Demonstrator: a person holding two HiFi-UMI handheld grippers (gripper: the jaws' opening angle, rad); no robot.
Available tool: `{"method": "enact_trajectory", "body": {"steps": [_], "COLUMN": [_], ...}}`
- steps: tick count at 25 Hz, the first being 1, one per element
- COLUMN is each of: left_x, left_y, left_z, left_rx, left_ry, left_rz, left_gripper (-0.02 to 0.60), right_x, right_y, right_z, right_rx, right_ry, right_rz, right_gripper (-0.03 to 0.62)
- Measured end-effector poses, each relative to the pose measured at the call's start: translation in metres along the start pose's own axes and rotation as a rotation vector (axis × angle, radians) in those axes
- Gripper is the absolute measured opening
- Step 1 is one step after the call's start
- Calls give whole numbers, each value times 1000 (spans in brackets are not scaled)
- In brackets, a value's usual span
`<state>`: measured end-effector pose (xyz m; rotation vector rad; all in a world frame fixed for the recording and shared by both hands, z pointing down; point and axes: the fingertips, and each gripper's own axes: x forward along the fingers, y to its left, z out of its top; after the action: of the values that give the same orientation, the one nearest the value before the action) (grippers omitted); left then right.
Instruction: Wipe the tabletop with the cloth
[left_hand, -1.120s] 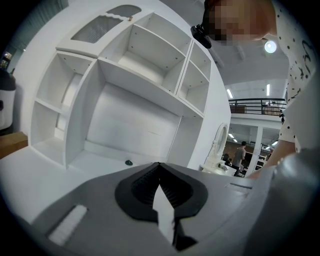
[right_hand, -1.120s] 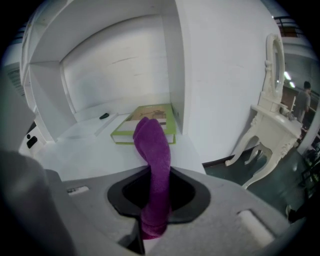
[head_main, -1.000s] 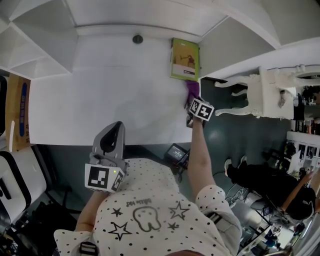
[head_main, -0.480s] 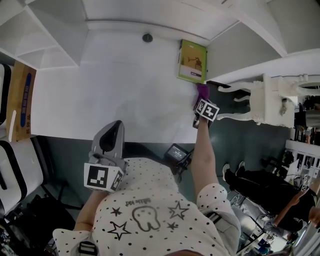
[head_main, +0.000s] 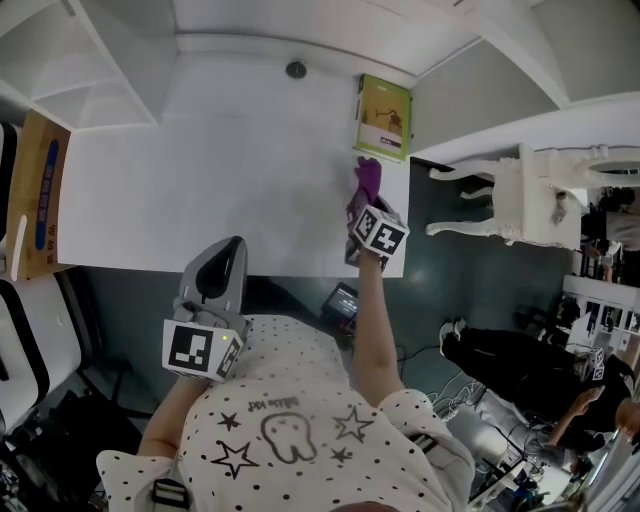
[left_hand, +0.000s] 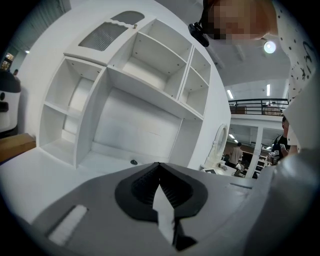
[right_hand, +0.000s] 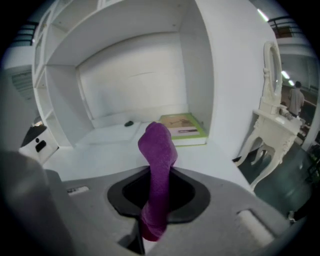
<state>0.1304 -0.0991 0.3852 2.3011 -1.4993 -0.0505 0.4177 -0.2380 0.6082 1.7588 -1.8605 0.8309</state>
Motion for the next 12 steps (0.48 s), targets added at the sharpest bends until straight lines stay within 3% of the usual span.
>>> {"method": "enact_trajectory", "body": {"steps": [7,12], "left_x": [-13,-27], "left_y": [9,25], "left_z": [-2,4], "left_rx": [-10,-25], "left_ry": [20,37], "left_rz": [-43,-24], "left_gripper": [-6,-6], "right_x": [-24,-21], "right_y": [147,216], "right_z": [-25,-60], "right_rx": [-58,-123], "right_ry": [26,108], "right_rz": [243,320], "right_gripper": [66,66]}}
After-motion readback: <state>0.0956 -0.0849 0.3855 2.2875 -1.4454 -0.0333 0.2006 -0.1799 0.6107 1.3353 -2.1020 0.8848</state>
